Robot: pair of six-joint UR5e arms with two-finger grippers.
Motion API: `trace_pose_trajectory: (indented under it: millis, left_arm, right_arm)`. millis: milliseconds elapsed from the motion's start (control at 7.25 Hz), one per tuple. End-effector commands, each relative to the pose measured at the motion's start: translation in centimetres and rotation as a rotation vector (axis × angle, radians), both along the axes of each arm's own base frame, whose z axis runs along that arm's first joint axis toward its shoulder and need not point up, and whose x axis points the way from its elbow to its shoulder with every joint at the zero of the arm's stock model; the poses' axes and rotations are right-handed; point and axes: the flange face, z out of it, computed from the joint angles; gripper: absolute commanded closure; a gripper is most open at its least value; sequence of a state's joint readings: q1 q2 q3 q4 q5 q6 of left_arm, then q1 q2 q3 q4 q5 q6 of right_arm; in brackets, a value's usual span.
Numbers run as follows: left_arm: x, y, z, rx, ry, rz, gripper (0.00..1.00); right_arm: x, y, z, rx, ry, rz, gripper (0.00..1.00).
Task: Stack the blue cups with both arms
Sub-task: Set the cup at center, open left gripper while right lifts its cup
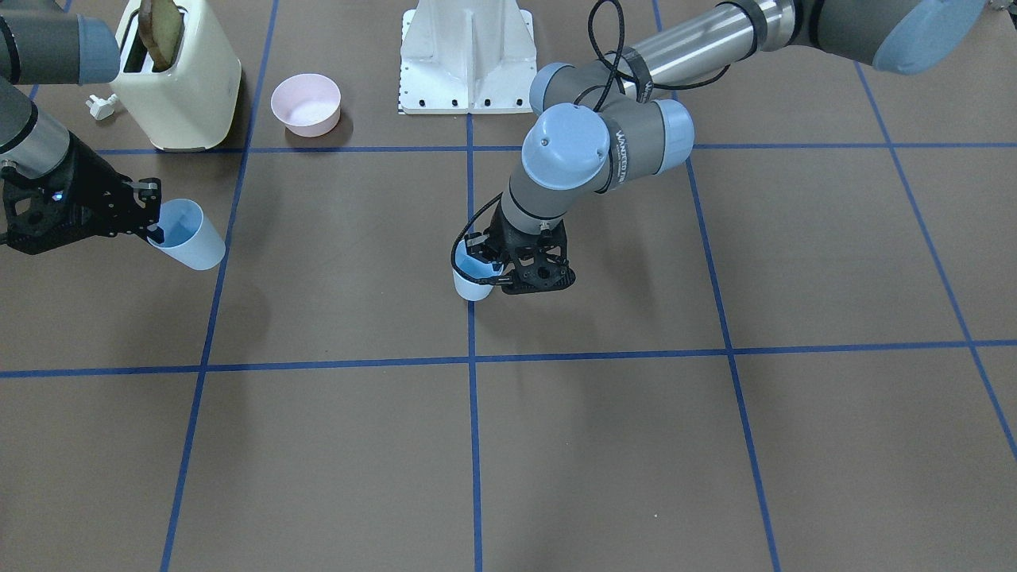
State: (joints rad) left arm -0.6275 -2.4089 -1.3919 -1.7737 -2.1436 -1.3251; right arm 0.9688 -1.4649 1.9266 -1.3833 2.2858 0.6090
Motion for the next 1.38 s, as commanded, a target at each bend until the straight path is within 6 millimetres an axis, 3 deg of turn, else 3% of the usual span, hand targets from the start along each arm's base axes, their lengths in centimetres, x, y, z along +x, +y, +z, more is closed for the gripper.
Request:
trace_pose_trajectory:
  millis: [0, 138, 414, 690, 828, 1103, 1241]
  left_arm:
    - [0.3, 0.1, 0.0, 0.010, -0.005, -0.003, 0.68]
    - [0.4, 0.2, 0.1, 0.012, -0.003, 0.000, 0.59]
    - [0.3, 0.1, 0.1, 0.016, -0.002, 0.000, 0.52]
    - [-1.2, -0.3, -0.9, 0.028, 0.019, -0.008, 0.46]
    - [-3.4, -0.8, -1.1, 0.066, 0.033, -0.004, 0.43]
    - [-9.5, -2.3, 2.3, 0.098, 0.071, 0.059, 0.39]
    - [-12.8, -3.8, 3.5, 0.110, 0.085, 0.065, 0.38]
  right_arm:
    - [-0.5, -1.5, -3.6, -0.007, 0.003, 0.008, 1.00]
    - [-0.9, -2.1, -5.6, -0.015, 0.008, 0.008, 1.00]
    - [-1.6, -3.4, -9.5, -0.013, 0.007, 0.010, 1.00]
    - [-2.7, -4.2, -13.4, -0.017, 0.009, 0.003, 1.00]
    - [-3.9, -4.2, -15.0, -0.025, 0.010, -0.006, 1.00]
    - [-7.3, -3.3, -17.7, -0.070, -0.004, 0.007, 1.00]
    - [-10.3, -2.7, -18.9, -0.094, 0.009, 0.027, 1.00]
